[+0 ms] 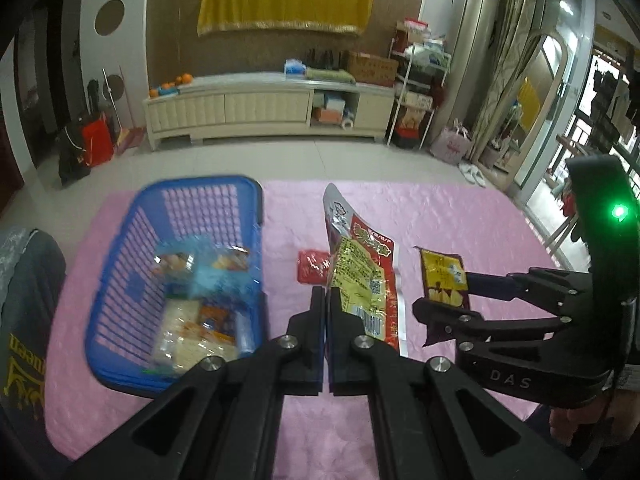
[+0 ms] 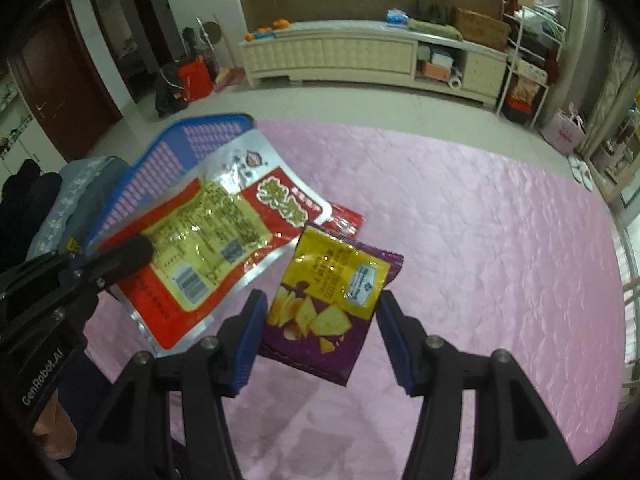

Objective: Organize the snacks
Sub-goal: 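Carry the pouch and chip bag over the blue basket with both tools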

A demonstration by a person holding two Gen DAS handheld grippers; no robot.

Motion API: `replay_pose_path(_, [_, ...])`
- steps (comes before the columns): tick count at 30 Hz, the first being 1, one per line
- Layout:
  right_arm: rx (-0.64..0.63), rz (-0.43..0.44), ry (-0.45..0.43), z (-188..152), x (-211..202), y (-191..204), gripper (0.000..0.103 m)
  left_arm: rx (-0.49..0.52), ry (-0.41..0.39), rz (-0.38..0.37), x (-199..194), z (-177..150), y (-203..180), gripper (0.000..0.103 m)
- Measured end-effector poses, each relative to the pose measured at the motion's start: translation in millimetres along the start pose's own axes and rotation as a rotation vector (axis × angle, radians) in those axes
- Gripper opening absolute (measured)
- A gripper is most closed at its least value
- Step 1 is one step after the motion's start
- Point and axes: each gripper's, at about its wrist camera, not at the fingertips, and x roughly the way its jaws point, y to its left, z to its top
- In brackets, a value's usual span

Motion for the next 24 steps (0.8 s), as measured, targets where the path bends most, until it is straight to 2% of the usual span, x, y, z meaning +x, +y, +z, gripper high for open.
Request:
replay_pose_path(2, [-0.022,0.006,-0.014,7,-3,10,0.061,-0.012,-0.014,-0.009,-11,3,11,0.0])
replay_pose_path(10, [-0.077,0.067,-0.056,36,-3,49,0.061,-0.036,-0.07,0.068,-34,17,63,0.0])
replay_pose_path(15, [-0.142,0.087,-0.027,46,17,82,0.061,-0.086,-0.089,0.1,-44,13,104,0.0])
replay_pose_path(19, [-0.191,0.11,-0.001,52,36,111,0.061,-0.136,-0.062,0.129,-39,6,136,0.0])
replay_pose_path(24, [-0.247,0.114,0.056,54,59,140,0.061,-0.174,-0.041,0.128,-30,-4,163,0.0])
